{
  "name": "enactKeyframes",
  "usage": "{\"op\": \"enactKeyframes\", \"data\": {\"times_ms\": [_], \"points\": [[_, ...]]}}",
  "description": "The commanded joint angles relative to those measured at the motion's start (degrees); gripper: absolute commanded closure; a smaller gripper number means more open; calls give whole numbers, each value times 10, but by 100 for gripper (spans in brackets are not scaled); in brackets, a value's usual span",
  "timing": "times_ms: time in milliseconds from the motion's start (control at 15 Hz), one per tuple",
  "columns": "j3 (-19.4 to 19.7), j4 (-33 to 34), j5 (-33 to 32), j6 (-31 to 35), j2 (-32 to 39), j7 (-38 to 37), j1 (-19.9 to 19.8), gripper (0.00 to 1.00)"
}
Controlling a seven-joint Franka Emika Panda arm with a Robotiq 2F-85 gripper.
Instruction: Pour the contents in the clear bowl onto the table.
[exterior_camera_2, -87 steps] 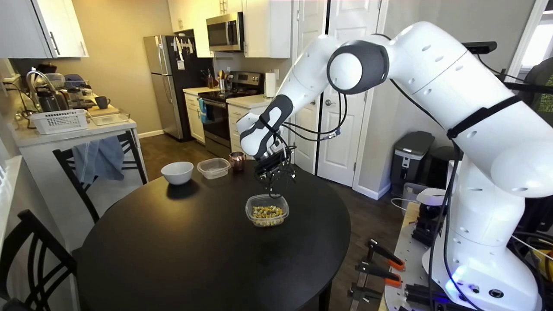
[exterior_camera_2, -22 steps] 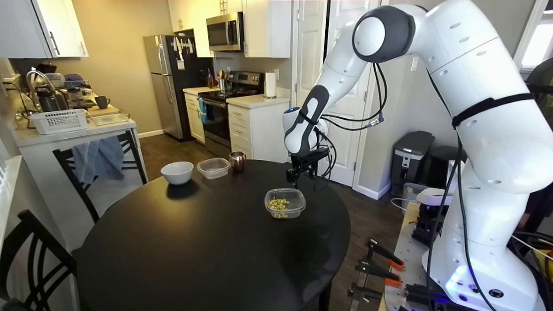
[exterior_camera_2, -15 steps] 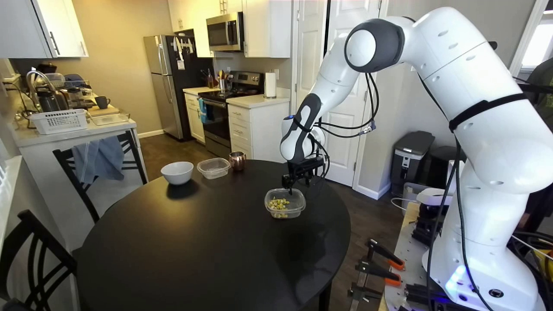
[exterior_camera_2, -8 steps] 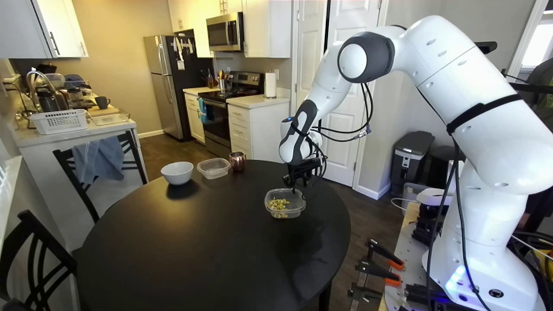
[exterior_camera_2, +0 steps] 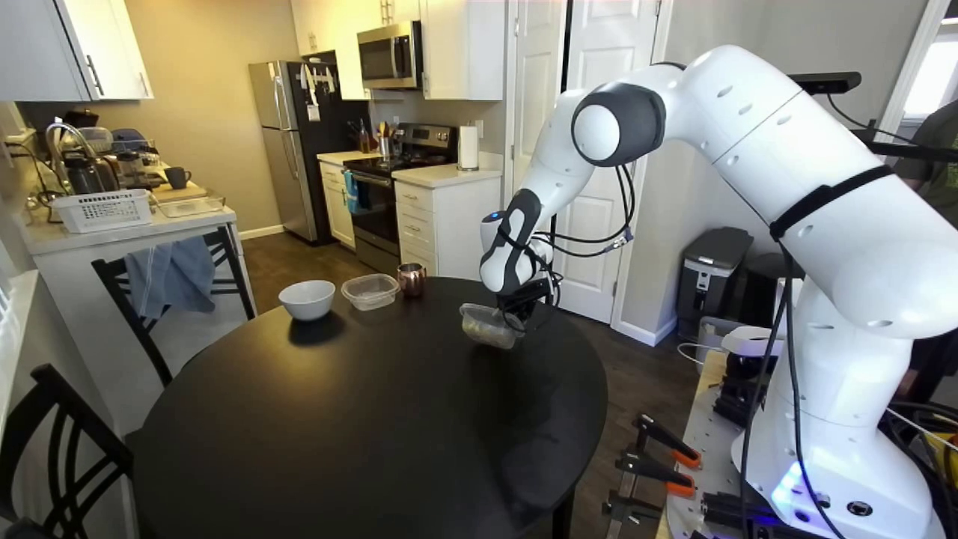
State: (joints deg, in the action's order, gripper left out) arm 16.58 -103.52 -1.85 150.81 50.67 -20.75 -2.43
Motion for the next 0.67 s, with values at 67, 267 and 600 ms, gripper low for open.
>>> {"op": "enactKeyframes", "data": {"times_ms": [67,267,600], "points": [[9,1,1,-10,-3,-4,8,56],[10,-2,1,-7,-6,-3,8,44],[4,-19,3,10,-23,13,-1,13]]}}
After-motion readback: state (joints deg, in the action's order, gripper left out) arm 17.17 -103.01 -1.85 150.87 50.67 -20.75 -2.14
